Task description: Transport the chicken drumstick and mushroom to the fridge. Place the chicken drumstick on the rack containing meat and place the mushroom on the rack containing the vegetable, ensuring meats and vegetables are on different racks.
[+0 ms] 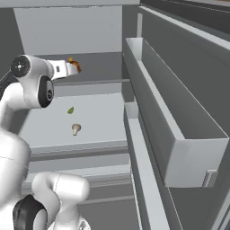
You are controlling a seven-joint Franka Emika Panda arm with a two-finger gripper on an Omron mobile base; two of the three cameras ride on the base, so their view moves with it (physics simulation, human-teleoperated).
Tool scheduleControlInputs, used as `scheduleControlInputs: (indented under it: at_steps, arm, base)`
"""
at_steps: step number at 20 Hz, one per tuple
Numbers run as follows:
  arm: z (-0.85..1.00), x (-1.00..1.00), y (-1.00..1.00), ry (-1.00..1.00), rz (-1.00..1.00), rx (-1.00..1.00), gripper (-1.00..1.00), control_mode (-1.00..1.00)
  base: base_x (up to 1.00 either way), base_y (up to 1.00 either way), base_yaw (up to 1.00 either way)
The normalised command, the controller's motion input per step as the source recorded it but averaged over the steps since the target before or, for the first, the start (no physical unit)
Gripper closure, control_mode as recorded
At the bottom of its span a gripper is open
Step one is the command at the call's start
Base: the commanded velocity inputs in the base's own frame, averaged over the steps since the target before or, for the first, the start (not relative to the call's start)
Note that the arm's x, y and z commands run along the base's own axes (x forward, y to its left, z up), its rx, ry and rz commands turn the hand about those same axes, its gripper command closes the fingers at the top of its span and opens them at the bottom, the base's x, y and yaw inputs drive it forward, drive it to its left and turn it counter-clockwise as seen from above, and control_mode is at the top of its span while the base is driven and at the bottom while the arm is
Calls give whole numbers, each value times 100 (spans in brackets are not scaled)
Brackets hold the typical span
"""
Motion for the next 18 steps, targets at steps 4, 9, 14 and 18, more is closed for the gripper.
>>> scheduleControlInputs:
  at_steps: [4,9,14,18]
  arm:
    - [49,-100,0,7,0,0,-100,-100]
    - [22,-100,0,13,0,0,-100,-100]
    - [4,-100,-8,15,0,0,-100,-100]
    - [0,-100,-31,19,0,0,-100,-100]
  base:
    - [0,0,0]
    - [0,0,0]
    - [0,0,0]
    - [0,0,0]
